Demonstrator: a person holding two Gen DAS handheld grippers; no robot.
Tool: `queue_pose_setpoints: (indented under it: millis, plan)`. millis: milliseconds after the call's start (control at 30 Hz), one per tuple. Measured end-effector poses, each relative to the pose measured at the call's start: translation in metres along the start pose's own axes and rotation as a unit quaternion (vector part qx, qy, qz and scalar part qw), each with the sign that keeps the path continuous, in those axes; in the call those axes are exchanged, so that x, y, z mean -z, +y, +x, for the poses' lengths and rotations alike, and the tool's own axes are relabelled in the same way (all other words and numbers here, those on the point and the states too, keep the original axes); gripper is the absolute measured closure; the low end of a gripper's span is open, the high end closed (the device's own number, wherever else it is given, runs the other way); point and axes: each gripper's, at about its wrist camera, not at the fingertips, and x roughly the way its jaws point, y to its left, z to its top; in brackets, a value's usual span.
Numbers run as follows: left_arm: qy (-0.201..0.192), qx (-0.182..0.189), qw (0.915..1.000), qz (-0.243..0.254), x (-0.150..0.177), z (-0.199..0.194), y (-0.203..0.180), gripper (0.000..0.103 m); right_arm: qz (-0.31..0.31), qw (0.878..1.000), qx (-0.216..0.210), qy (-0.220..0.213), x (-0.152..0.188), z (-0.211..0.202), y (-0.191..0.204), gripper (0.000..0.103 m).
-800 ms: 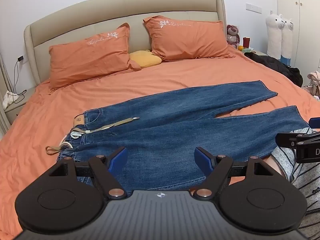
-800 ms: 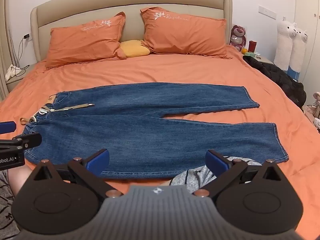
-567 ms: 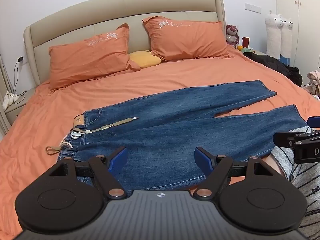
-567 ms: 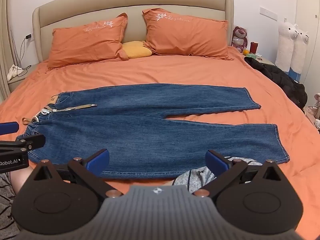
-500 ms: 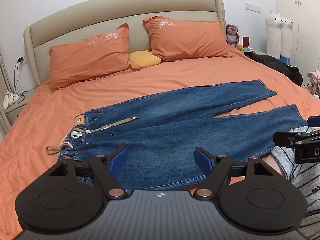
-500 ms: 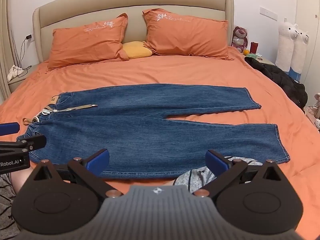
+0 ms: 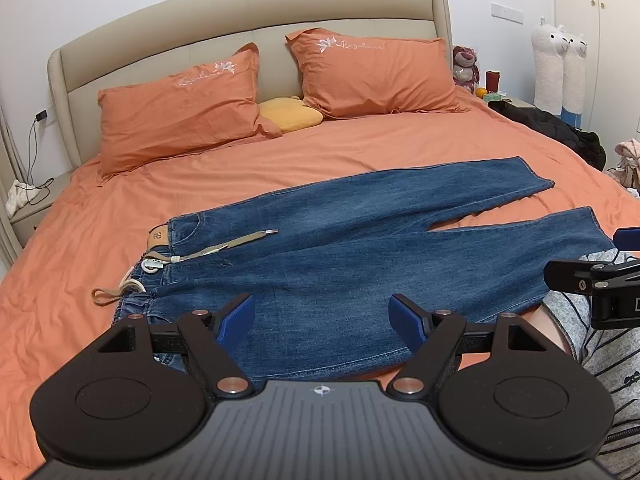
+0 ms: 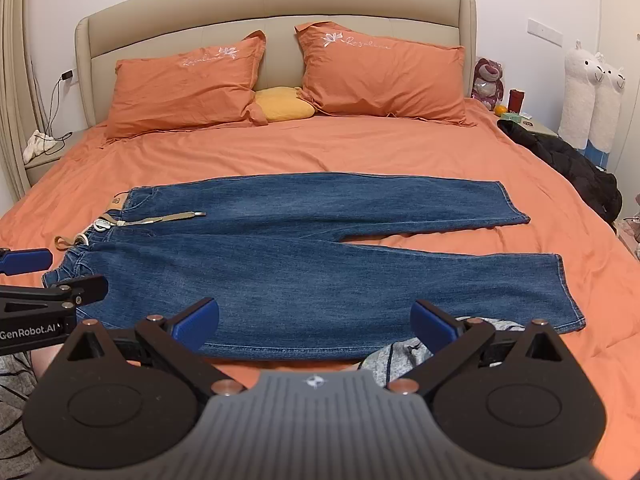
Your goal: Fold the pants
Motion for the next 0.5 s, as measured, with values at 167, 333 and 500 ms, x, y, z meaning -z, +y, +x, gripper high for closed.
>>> queue_pose_setpoints:
  millis: [167,333,500]
  plan:
    - [0.002,0.001,1.0,0.0,-0.0003,0.0007,-0.0008,0.014,0.002,1.0,0.002,0.002,0.0006,0.0023,0.0,0.005]
    - [0.003,0.0,1.0,0.001,0.0,0.0013,-0.0029,0.014,0.001,1.0,0.002,0.002,0.0008,0.0018,-0.0006,0.005]
    - [0.003,0.0,1.0,0.001,0.0,0.0018,-0.003,0.014,0.002,1.0,0.003,0.004,0.0011,0.0032,-0.0004,0.005]
